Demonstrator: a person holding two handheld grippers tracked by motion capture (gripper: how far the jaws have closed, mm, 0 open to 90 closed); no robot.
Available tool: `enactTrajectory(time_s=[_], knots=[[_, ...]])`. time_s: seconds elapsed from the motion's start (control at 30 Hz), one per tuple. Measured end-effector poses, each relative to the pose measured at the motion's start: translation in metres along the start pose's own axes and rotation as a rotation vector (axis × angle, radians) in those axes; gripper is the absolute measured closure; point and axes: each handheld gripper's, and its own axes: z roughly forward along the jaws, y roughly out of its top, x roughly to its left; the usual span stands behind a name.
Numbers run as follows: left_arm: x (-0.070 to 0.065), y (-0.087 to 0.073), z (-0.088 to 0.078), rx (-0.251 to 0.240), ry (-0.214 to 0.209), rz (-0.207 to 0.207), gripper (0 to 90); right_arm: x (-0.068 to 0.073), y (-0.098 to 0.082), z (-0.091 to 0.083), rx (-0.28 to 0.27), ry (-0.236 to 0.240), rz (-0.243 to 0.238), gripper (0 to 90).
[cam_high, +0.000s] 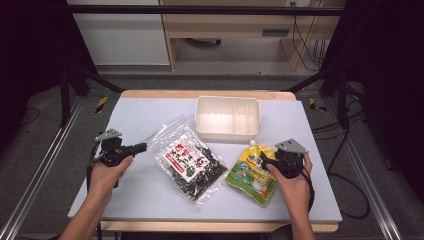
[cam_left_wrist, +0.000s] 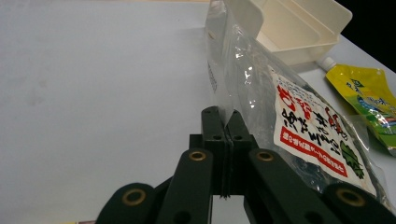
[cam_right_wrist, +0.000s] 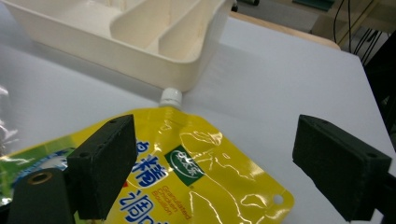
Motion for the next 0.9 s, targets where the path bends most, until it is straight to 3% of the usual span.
enactTrajectory(time_s=[0.1, 0.17, 0.23, 0.27, 0.37, 0.4, 0.43, 0.47, 0.5, 0.53, 0.73, 0.87, 0.9], knots=[[-0.005, 0.014, -0.004, 0.010, -0.004, 0.037, 89.3, 0.008, 0.006, -0.006, -0.030, 0.011, -0.005, 13.9], [-0.011, 0.027, -0.007, 0.023, 0.002, 0.082, 89.2, 0.014, 0.012, -0.009, -0.037, 0.023, -0.024, 13.8], [-0.014, 0.032, -0.007, 0.024, 0.002, 0.095, 89.2, 0.021, 0.020, -0.013, -0.039, 0.042, -0.040, 14.1], [-0.020, 0.044, -0.009, 0.033, 0.002, 0.130, 89.3, 0.025, 0.026, -0.014, -0.044, 0.065, -0.054, 14.4], [-0.027, 0.055, -0.010, 0.041, -0.007, 0.163, 89.3, 0.031, 0.035, -0.016, -0.023, 0.095, -0.084, 14.4], [-0.034, 0.067, -0.009, 0.054, -0.009, 0.202, 89.3, 0.037, 0.045, -0.017, 0.003, 0.137, -0.119, 14.8], [-0.034, 0.067, -0.009, 0.054, -0.009, 0.202, 89.2, 0.037, 0.045, -0.017, 0.003, 0.137, -0.119, 14.8], [-0.038, 0.073, -0.009, 0.063, -0.007, 0.226, 89.2, 0.041, 0.055, -0.019, 0.022, 0.177, -0.152, 16.8], [-0.042, 0.078, -0.008, 0.069, -0.004, 0.246, 89.2, 0.041, 0.055, -0.019, 0.022, 0.177, -0.152, 16.8], [-0.048, 0.087, -0.008, 0.079, -0.009, 0.271, 89.2, 0.044, 0.065, -0.021, 0.037, 0.230, -0.176, 16.7], [-0.059, 0.104, -0.005, 0.092, -0.027, 0.316, 89.2, 0.047, 0.093, -0.026, 0.065, 0.343, -0.201, 18.6], [-0.065, 0.113, -0.004, 0.097, -0.051, 0.335, 89.2, 0.045, 0.104, -0.024, 0.088, 0.369, -0.223, 19.7], [-0.067, 0.116, -0.003, 0.099, -0.057, 0.352, 89.2, 0.043, 0.113, -0.023, 0.103, 0.371, -0.250, 19.9]])
